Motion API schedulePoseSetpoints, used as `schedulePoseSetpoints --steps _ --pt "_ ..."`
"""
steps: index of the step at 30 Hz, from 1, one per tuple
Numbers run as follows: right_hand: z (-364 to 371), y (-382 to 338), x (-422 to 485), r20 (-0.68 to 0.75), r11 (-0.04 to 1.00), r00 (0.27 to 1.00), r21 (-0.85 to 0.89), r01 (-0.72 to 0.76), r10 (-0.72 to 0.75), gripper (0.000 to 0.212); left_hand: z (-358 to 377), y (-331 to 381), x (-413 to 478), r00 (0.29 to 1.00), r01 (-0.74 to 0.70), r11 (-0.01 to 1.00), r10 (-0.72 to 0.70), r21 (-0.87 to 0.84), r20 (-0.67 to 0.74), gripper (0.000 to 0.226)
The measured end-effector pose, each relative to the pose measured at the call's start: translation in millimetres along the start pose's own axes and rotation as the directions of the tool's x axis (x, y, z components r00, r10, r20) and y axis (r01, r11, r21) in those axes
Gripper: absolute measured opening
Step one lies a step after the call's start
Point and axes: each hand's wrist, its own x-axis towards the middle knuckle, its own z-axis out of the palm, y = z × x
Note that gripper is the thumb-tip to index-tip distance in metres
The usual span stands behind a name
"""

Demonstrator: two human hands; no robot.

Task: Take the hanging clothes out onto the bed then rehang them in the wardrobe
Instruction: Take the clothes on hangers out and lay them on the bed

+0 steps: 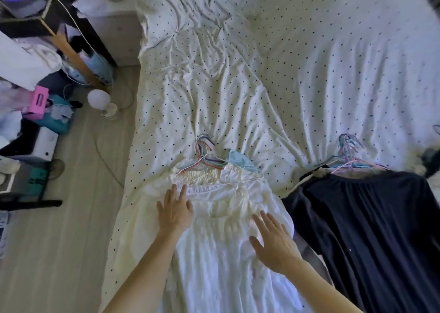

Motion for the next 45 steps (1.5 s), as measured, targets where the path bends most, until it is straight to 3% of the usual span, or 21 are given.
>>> schedulePoseSetpoints --steps 5,10,16,19,25,31,38,45 --pt "-15.8 53.1 -111.0 -0.158 0.996 0.987 0.092 -0.011 0.025 0.058 25.2 52.9 -116.8 0.988 -0.121 0.987 0.109 0.11 0.113 0.06" --pt "-36.9 131.2 -247.1 -0.332 0.979 0.935 0.19 -0.068 0.129 0.05 37.3 147.8 -220.5 0.917 -0.337 0.93 0.288 0.149 0.277 0.063" --pt "-35.5 272.6 -399.0 -0.512 0.967 0.831 0.224 -0.117 0.219 0.044 39.8 311.3 -337.2 0.804 -0.59 0.781 0.545 0.205 0.238 0.055" --pt "-34.1 341.0 -475.0 -0.587 0.94 0.743 0.289 -0.18 0.322 0.041 50.5 401.5 -392.2 0.724 -0.689 0.674 0.649 0.266 0.233 0.054" --pt "-2.0 452.1 -623.6 -0.618 0.795 0.501 0.484 -0.365 0.606 0.041 93.4 575.6 -521.4 0.454 -0.874 0.346 0.83 0.341 0.323 0.054" --pt "52.0 520.5 -737.0 -0.504 0.537 0.203 0.715 -0.447 0.84 0.042 159.6 705.0 -648.9 0.081 -0.949 -0.064 0.897 0.309 0.435 0.053" --pt "125.3 548.9 -830.3 -0.252 0.174 -0.129 0.885 -0.432 0.959 0.038 257.1 786.8 -771.1 -0.245 -0.887 -0.432 0.742 0.166 0.624 0.052" --pt "166.0 549.8 -907.5 -0.011 -0.166 -0.429 0.913 -0.372 0.903 0.039 321.7 834.2 -871.7 -0.516 -0.693 -0.721 0.482 -0.014 0.709 0.045"
